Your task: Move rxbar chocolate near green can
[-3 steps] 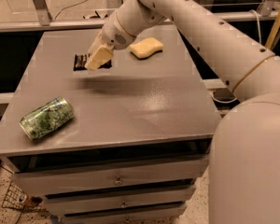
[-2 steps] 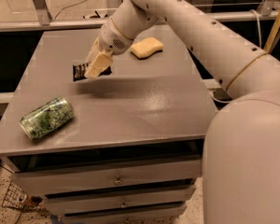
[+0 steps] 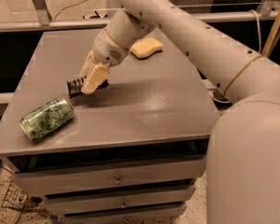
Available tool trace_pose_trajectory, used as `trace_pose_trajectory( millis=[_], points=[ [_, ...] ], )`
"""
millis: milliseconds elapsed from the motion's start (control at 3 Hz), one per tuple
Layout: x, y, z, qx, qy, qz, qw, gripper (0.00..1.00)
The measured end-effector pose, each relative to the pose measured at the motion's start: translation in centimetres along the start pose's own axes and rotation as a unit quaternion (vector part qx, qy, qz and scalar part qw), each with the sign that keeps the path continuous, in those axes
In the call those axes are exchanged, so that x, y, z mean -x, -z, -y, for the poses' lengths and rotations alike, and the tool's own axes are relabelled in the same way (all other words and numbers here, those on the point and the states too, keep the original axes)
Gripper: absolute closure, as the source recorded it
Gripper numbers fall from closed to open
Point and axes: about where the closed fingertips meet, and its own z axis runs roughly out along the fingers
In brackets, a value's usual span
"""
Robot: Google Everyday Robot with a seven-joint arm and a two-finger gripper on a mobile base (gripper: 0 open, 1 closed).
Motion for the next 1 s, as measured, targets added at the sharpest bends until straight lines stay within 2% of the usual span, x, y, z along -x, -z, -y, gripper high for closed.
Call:
trace_pose_trajectory(
  millis=[333,1000],
  points=[
    [0.54,-1.68,-1.33,0.027,0.014,0.007,0.9995,1.00],
    [0.69,-2.35,-1.48,0.033,0.016,0.008,0.9993,0.56]
  ],
)
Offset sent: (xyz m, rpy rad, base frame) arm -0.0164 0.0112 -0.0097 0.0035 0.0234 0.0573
